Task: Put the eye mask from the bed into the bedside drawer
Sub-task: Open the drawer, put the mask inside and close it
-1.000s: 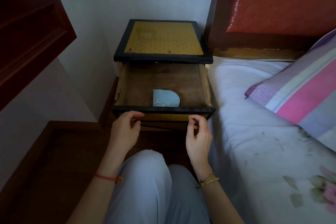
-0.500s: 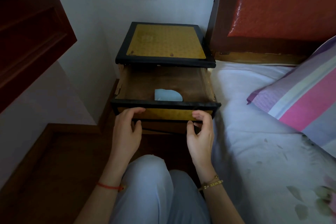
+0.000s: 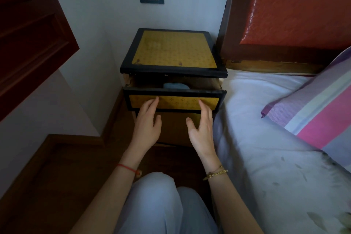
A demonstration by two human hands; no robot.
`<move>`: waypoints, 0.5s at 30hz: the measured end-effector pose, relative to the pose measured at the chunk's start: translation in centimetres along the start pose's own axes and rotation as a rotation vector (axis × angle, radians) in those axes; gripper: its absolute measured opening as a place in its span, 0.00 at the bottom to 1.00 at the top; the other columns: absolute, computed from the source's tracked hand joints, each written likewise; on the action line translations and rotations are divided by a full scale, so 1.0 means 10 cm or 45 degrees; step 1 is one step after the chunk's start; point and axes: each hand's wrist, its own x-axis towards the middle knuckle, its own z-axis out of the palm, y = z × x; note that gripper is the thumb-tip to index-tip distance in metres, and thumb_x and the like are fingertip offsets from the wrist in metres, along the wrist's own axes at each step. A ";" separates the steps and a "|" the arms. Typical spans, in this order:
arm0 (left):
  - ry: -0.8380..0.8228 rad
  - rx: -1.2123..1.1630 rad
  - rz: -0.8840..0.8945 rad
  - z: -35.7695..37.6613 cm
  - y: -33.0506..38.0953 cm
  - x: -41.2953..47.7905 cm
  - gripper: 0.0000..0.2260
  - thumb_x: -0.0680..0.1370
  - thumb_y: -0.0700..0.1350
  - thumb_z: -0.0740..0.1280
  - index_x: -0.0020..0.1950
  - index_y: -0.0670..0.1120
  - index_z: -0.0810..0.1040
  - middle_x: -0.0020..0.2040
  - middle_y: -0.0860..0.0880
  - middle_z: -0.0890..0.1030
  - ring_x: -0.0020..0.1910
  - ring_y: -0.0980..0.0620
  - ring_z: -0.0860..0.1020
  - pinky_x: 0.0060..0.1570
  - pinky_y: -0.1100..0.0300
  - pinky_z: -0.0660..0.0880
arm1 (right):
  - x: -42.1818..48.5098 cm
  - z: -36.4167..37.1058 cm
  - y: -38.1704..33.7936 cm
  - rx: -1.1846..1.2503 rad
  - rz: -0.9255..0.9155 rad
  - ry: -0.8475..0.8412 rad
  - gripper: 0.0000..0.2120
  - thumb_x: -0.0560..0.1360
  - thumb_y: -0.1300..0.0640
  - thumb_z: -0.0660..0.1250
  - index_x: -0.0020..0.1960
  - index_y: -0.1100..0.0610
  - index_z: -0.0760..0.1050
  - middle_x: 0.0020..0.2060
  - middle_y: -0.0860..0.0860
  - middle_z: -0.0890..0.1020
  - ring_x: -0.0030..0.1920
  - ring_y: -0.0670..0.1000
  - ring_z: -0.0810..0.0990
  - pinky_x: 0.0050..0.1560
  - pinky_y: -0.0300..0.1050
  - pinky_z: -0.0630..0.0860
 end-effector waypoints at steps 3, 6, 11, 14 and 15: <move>-0.040 0.018 -0.019 0.02 -0.02 0.18 0.27 0.83 0.38 0.59 0.82 0.45 0.56 0.80 0.46 0.60 0.79 0.48 0.60 0.79 0.48 0.58 | 0.17 0.06 -0.01 -0.039 0.038 -0.064 0.33 0.78 0.58 0.64 0.79 0.50 0.54 0.77 0.47 0.58 0.77 0.48 0.56 0.76 0.45 0.56; -0.053 0.035 -0.029 0.05 -0.04 0.34 0.28 0.83 0.38 0.58 0.82 0.45 0.54 0.80 0.46 0.60 0.80 0.48 0.59 0.78 0.44 0.57 | 0.33 0.09 -0.02 -0.057 0.068 -0.098 0.33 0.79 0.57 0.63 0.79 0.52 0.52 0.77 0.48 0.56 0.77 0.49 0.55 0.77 0.48 0.55; -0.050 0.040 -0.032 0.12 -0.06 0.54 0.28 0.83 0.35 0.57 0.82 0.43 0.53 0.80 0.45 0.58 0.80 0.47 0.58 0.80 0.47 0.55 | 0.55 0.14 -0.04 -0.044 0.132 -0.145 0.32 0.80 0.55 0.61 0.80 0.51 0.51 0.78 0.47 0.54 0.78 0.50 0.53 0.77 0.50 0.55; -0.039 0.036 -0.039 0.15 -0.09 0.64 0.29 0.83 0.34 0.56 0.82 0.43 0.52 0.80 0.45 0.58 0.80 0.47 0.58 0.78 0.56 0.54 | 0.67 0.16 -0.05 -0.009 0.184 -0.164 0.32 0.80 0.54 0.60 0.80 0.50 0.50 0.78 0.46 0.53 0.78 0.52 0.53 0.77 0.52 0.55; -0.038 0.044 -0.035 0.16 -0.09 0.67 0.29 0.82 0.33 0.57 0.82 0.43 0.53 0.80 0.44 0.58 0.80 0.47 0.58 0.79 0.54 0.54 | 0.70 0.17 -0.07 -0.003 0.205 -0.169 0.31 0.80 0.54 0.60 0.80 0.50 0.51 0.78 0.46 0.53 0.78 0.52 0.53 0.77 0.52 0.55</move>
